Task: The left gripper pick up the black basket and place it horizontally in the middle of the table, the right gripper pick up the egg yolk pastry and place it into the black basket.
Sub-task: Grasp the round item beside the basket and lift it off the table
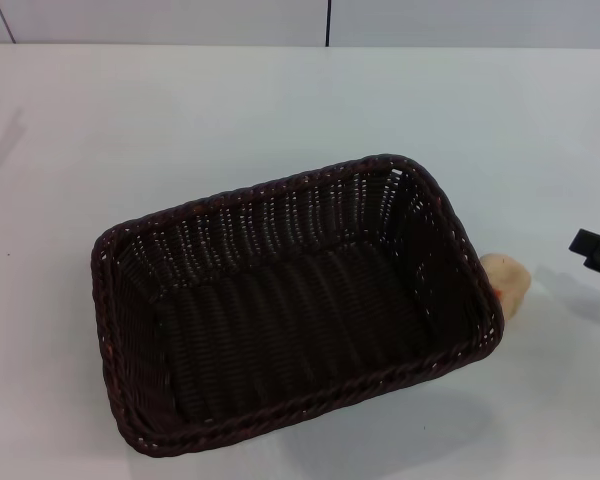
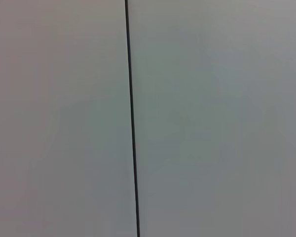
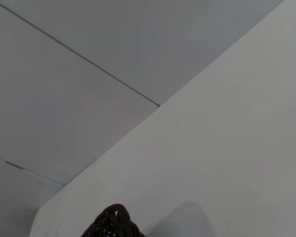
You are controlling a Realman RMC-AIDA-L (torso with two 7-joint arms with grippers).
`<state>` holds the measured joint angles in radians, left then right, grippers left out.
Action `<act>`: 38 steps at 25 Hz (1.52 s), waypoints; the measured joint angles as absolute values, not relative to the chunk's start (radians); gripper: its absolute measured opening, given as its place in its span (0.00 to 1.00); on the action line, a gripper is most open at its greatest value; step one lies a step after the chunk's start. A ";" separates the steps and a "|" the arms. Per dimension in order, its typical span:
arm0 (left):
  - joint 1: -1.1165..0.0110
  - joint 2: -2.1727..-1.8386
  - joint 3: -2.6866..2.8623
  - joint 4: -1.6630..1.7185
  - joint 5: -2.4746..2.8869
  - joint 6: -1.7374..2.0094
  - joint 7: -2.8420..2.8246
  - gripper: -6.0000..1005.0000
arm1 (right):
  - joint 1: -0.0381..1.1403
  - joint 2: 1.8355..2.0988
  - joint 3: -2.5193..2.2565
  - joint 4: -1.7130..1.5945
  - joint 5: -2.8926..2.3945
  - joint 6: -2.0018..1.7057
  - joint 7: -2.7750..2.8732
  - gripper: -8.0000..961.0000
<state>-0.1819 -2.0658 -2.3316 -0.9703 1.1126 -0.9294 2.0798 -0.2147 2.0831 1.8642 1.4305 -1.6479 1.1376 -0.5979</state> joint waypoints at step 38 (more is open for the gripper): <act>-0.173 -2.061 -2.330 -1.004 1.136 -0.902 2.077 0.77 | -0.097 2.081 1.857 1.271 -1.734 1.111 -0.558 0.54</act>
